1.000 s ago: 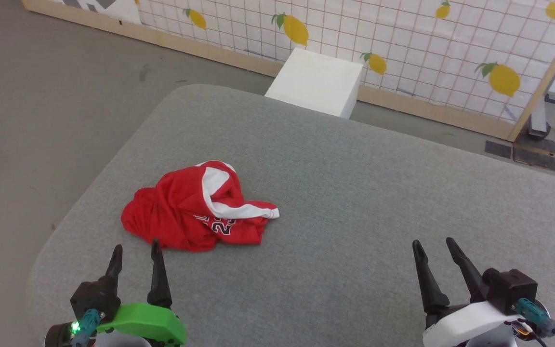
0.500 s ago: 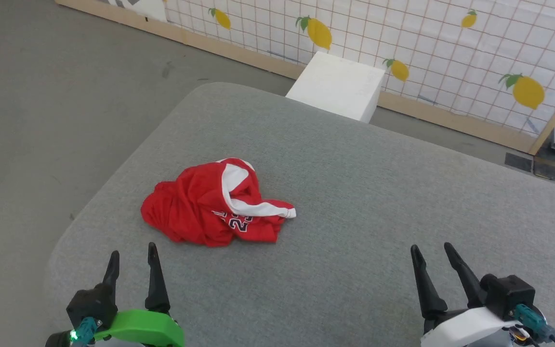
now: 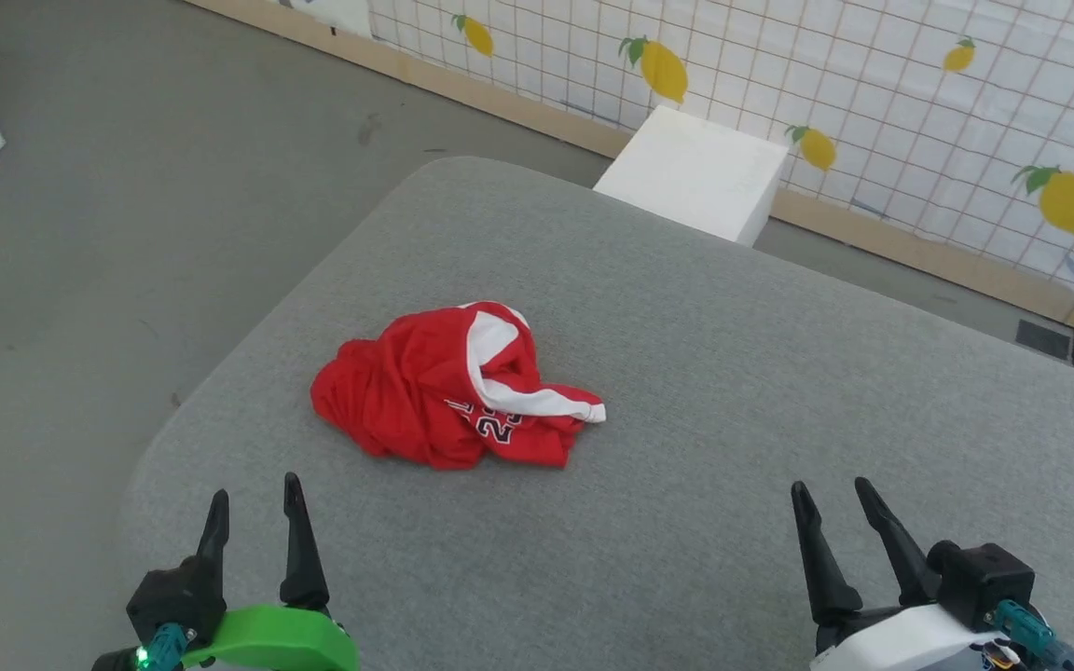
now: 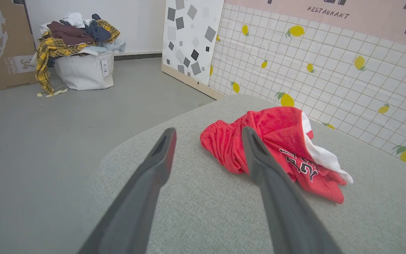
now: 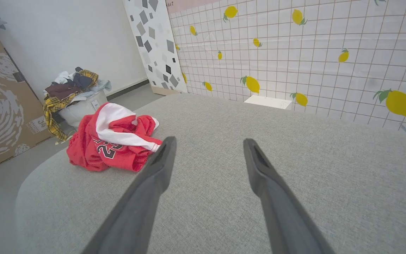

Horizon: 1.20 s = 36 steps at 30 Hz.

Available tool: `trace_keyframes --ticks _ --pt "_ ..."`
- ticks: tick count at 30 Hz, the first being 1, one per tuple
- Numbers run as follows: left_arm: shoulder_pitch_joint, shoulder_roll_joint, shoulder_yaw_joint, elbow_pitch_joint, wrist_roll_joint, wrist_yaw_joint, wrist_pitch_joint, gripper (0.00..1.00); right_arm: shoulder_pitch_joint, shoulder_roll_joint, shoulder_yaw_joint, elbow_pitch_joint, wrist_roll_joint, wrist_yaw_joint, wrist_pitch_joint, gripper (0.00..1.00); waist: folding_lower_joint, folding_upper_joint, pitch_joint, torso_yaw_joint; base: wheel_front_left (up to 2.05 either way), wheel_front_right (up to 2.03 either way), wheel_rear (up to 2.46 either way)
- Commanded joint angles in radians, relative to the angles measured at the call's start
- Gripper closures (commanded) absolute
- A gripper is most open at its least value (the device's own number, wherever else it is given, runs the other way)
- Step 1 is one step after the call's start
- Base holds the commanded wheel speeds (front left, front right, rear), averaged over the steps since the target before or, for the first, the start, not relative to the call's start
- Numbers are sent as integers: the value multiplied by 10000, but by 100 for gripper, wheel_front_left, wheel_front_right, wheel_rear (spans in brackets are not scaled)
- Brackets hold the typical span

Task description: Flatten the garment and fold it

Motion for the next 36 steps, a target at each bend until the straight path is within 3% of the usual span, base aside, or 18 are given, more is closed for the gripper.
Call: trace_keyframes --ticks 1,18,22,30,36 --pt "213 -44 2 35 -175 90 -140 0 109 -4 38 61 118 -14 -152 0 -1 0 -18 101 0 0 0" --pt "269 -47 -43 69 -386 194 -297 0 161 -4 75 189 167 -15 -299 0 -1 0 49 292 0 0 0" --pt "-94 -26 -248 333 -655 -100 -180 0 146 -4 -1 137 135 -15 -280 0 -1 0 139 278 0 0 0" --pt "-3130 361 -450 1626 -1504 -998 1906 0 -239 -4 -120 -263 -348 -15 119 0 -1 0 885 -355 0 0 0" --pt "-5488 536 -519 3795 -2419 -1302 4672 0 -480 -4 -424 -778 -869 -15 582 0 -1 0 1750 -1516 0 0 0"
